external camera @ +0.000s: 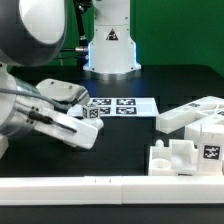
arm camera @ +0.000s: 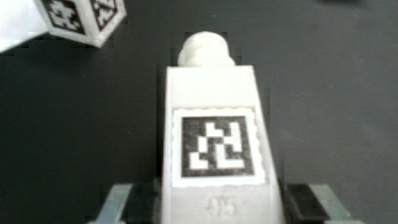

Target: Assemble chair

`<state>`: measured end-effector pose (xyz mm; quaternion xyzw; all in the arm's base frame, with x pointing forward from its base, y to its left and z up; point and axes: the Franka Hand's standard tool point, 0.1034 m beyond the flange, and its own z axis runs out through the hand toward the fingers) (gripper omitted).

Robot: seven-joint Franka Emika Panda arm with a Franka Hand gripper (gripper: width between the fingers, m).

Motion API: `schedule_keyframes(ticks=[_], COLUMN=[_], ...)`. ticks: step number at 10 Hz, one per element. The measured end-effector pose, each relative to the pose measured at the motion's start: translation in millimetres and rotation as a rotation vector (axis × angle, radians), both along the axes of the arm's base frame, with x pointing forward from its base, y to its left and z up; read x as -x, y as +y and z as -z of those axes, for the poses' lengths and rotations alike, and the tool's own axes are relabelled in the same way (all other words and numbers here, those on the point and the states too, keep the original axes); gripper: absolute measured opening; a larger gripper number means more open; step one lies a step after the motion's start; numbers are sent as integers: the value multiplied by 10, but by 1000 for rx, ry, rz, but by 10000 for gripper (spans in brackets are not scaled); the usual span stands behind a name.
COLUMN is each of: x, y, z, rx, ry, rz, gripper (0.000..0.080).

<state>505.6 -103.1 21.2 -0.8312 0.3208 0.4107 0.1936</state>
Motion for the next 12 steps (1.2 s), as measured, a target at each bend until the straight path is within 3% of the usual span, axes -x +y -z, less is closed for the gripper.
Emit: schedule_keyframes(ticks=[2,3,4,8,9,11,12], x=[-177,-276,-383,-494,-595,-776,-845], y=[50,76,72,107,208,580,737], z=[-500,-671,-794,-797,-820,-1024,-1061], rx=[-15,-3,37,203,289,404,452], ry=[-43,-83,-160,-389,-479,-612,-689], rz=[-20,-35,-78,-73,-74,-68,-59], gripper=[284,284,284,284,284,284,284])
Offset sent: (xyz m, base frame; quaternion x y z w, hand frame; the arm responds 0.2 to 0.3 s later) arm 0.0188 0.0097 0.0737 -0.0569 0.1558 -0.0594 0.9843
